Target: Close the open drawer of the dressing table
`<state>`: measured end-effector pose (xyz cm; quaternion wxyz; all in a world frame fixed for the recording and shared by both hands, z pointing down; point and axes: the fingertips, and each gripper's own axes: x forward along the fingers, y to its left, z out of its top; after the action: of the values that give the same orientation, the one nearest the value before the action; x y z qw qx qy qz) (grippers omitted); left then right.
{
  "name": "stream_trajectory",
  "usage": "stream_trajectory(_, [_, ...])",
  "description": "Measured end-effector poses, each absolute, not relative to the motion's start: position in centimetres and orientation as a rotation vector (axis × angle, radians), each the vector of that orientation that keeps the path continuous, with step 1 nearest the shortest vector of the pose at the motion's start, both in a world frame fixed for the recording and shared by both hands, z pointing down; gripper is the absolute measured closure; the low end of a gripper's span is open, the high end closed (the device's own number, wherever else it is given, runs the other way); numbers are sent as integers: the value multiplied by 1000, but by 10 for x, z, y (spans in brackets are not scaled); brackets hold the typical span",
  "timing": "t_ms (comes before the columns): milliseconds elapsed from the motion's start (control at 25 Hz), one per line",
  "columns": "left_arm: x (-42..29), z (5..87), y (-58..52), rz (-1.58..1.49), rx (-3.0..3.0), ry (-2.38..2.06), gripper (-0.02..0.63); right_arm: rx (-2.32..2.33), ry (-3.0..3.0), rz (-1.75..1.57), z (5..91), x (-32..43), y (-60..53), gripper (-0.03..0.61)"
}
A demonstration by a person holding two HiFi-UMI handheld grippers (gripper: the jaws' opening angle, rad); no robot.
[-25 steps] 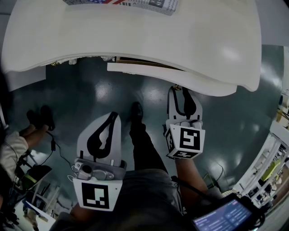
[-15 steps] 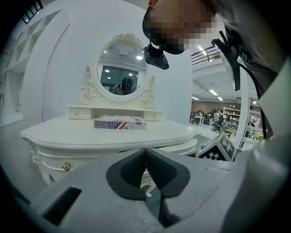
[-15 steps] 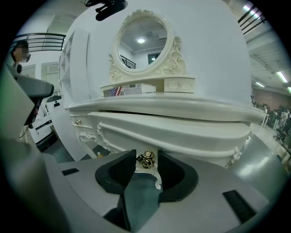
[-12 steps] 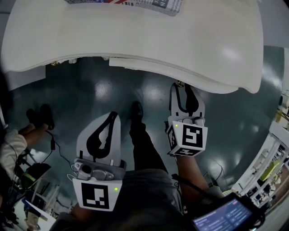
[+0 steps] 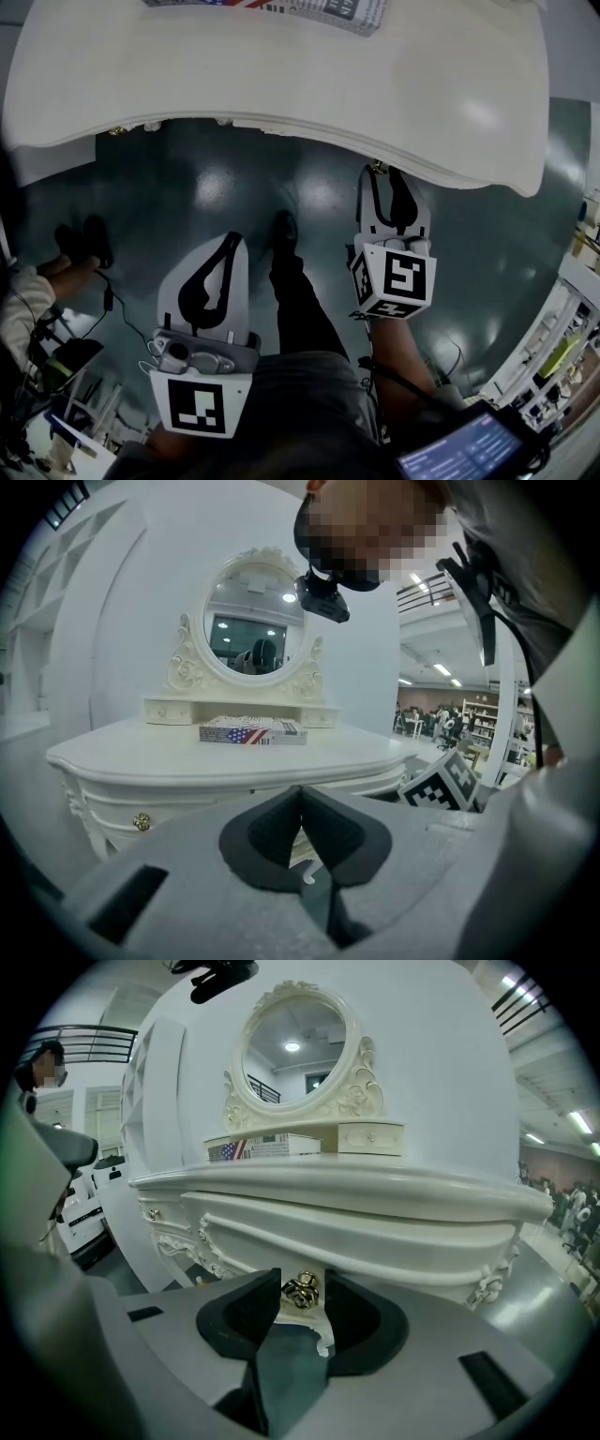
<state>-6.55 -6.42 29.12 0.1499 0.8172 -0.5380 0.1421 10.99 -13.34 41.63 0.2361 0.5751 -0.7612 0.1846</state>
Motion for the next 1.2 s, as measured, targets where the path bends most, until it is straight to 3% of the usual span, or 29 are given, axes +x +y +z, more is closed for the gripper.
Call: stream_trajectory(1200, [-84, 286, -66, 406, 2350, -1563, 598, 1635, -2086, 464, 410, 106, -157, 445])
